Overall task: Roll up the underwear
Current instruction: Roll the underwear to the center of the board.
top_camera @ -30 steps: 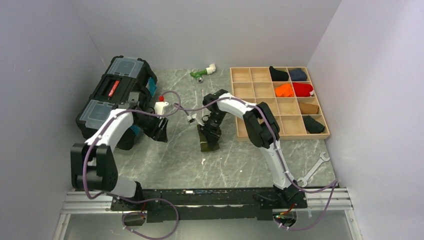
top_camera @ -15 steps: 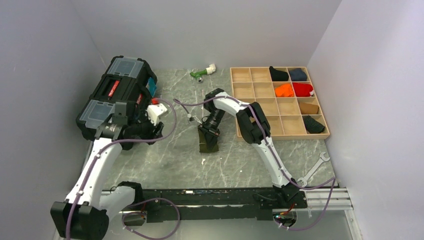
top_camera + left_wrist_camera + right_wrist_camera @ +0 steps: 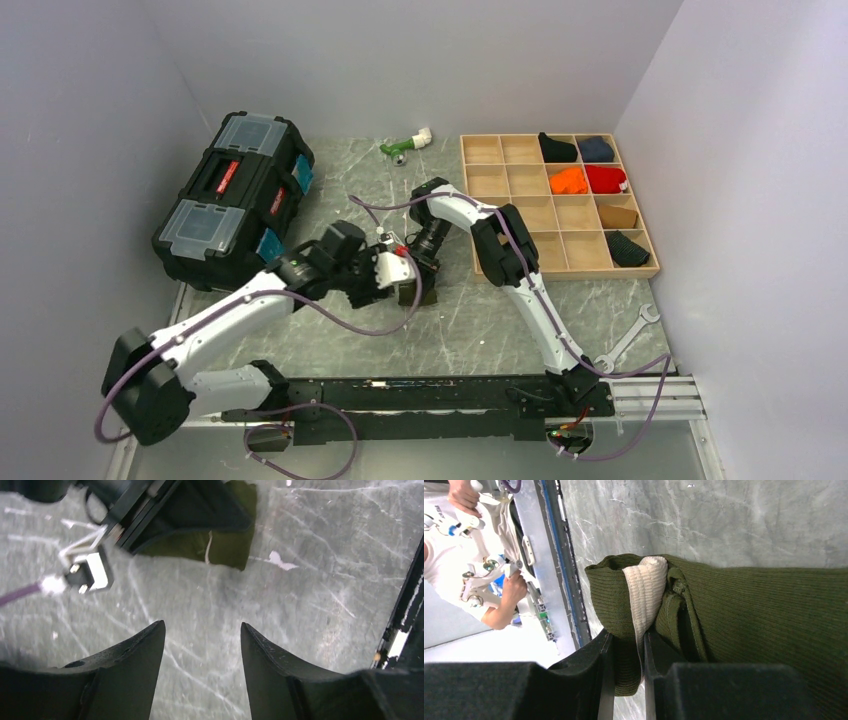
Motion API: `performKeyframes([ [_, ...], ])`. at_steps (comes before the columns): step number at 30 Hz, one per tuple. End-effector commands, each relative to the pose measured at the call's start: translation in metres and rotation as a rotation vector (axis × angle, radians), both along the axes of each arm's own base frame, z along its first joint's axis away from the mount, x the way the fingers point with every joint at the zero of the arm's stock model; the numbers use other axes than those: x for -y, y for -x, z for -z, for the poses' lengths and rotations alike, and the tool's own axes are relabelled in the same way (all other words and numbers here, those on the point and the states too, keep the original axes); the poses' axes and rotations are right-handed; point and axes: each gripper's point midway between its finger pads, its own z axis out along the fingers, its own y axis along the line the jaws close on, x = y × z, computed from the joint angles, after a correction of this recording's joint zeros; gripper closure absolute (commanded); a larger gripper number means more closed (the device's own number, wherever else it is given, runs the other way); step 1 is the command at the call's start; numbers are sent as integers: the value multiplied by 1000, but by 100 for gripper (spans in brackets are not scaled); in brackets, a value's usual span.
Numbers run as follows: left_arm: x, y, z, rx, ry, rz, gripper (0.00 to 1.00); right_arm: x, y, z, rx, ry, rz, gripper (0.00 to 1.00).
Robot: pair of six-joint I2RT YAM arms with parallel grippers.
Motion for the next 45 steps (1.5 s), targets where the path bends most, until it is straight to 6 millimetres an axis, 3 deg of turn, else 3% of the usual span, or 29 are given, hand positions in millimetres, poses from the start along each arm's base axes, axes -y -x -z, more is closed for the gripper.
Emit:
performKeyframes([
  [1,35,-13,13,81,-31,66,38,4,-10,46,100,11,-80,96],
  [8,71,-10,53,-9,-56,131,36,7,-11,49,106,21,-78,95],
  [13,81,-11,72,-47,-72,145,34,8,-11,49,113,23,-82,95],
  [25,92,-16,87,-79,-92,139,34,8,-10,52,105,28,-81,95],
  [45,97,-14,108,-159,-114,120,45,12,-10,52,107,37,-89,95],
])
